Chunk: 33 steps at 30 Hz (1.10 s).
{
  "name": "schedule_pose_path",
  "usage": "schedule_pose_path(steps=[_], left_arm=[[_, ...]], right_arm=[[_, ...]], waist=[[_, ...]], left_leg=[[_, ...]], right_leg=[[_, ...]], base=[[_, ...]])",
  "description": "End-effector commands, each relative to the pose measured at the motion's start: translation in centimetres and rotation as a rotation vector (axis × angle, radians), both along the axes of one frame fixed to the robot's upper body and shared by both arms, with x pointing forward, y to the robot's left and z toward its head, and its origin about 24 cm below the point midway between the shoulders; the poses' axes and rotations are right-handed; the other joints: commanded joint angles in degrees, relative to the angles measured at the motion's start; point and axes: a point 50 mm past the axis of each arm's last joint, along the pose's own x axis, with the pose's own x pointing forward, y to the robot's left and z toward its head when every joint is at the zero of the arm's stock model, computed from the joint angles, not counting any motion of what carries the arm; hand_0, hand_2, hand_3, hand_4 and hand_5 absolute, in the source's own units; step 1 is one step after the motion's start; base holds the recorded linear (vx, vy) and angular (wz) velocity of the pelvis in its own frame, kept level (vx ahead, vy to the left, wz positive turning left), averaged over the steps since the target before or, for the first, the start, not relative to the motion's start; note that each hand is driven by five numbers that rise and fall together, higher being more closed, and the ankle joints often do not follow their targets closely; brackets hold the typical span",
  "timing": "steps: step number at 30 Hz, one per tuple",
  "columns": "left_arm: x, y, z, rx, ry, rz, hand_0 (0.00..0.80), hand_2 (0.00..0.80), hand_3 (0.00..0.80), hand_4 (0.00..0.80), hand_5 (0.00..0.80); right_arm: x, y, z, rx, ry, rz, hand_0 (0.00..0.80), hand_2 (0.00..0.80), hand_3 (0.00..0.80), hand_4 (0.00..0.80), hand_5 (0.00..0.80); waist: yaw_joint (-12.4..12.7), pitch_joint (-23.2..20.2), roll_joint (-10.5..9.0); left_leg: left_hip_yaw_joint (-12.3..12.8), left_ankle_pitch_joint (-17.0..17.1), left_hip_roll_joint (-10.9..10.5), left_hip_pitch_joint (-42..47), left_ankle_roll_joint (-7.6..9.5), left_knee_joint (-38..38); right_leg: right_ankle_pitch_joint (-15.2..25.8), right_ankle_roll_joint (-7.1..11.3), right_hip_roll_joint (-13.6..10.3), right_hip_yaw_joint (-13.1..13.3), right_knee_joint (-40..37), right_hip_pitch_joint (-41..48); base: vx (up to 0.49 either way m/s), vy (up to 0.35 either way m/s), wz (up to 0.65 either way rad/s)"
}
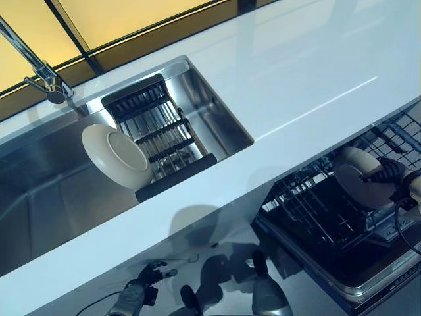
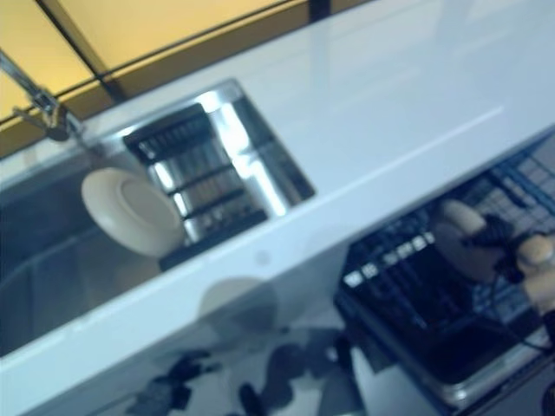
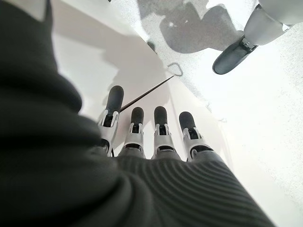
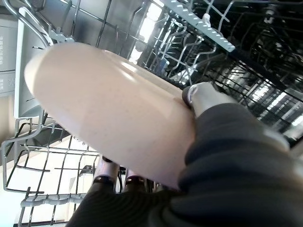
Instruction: Take plates into dishwasher
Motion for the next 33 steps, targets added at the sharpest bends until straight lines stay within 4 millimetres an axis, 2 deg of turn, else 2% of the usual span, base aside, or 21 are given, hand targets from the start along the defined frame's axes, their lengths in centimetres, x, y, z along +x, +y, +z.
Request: schedule_pose_path(steps=[1, 12, 17, 23, 32, 33], left_arm=[[3.7, 1.5, 2.3, 0.028, -0.130, -0.002, 0.000, 0.000, 0.000, 0.000, 0.000], [4.1, 0.8, 2.2, 0.011, -0.138, -0.011, 0.000, 0.000, 0.000, 0.000, 0.000], [4.4, 0.7, 2.4, 0.009, -0.143, -0.021, 0.000, 0.000, 0.000, 0.000, 0.000], [4.4, 0.5, 2.5, -0.002, -0.150, -0.038, 0.000, 0.000, 0.000, 0.000, 0.000], [4.4, 0.6, 2.7, -0.014, -0.151, -0.062, 0.000, 0.000, 0.000, 0.000, 0.000], [4.4, 0.6, 2.7, -0.013, -0.151, -0.063, 0.000, 0.000, 0.000, 0.000, 0.000]], right_arm=[[1.6, 1.5, -1.0, 0.040, 0.004, 0.022, 0.800, 0.800, 0.800, 0.800, 0.800], [0.7, 1.2, -5.8, 0.061, 0.122, -0.035, 0.800, 0.800, 0.800, 0.800, 0.800], [0.1, 0.7, -7.2, 0.058, 0.163, -0.078, 0.800, 0.800, 0.800, 0.800, 0.800], [-0.8, 0.0, -8.5, 0.042, 0.212, -0.134, 0.800, 0.800, 0.800, 0.800, 0.800], [-2.0, -1.2, -9.3, 0.023, 0.229, -0.212, 0.800, 0.800, 0.800, 0.800, 0.800], [-2.1, -1.3, -9.3, 0.021, 0.228, -0.222, 0.618, 0.618, 0.618, 0.618, 0.618]], waist=[[2.14, 0.50, -3.60], [3.41, 0.55, -2.80], [4.09, 0.82, -2.25], [4.91, 1.16, -1.46], [5.67, 1.31, -0.68], [5.65, 1.24, -0.76]], left_leg=[[-1.79, -4.52, -0.04, 4.46, 0.02, 0.18], [-3.03, -4.48, -0.19, 4.57, 0.14, 0.18], [-3.98, -4.46, -0.49, 4.21, 0.28, 0.18], [-4.95, -4.26, -0.87, 3.66, 0.38, 0.18], [-5.82, -4.04, -1.24, 3.47, 0.52, 0.18], [-5.87, -4.07, -1.24, 3.49, 0.53, 0.18]], right_leg=[[-0.39, 1.57, -1.31, -0.92, 0.82, -2.04], [-0.54, 1.60, -1.73, -1.16, 0.46, -1.09], [-0.47, 1.63, -1.94, -1.31, 0.35, -1.10], [-0.47, 1.61, -2.15, -1.46, 0.18, -1.01], [-0.49, 1.68, -2.43, -1.68, 0.18, -0.66], [-0.49, 1.67, -2.37, -1.63, 0.18, -0.66]], base=[[0.000, 0.000, 0.00], [0.004, 0.001, 0.03], [-0.002, -0.001, 0.08], [-0.002, 0.002, 0.01], [0.001, 0.006, 0.03], [0.000, 0.000, 0.00]])
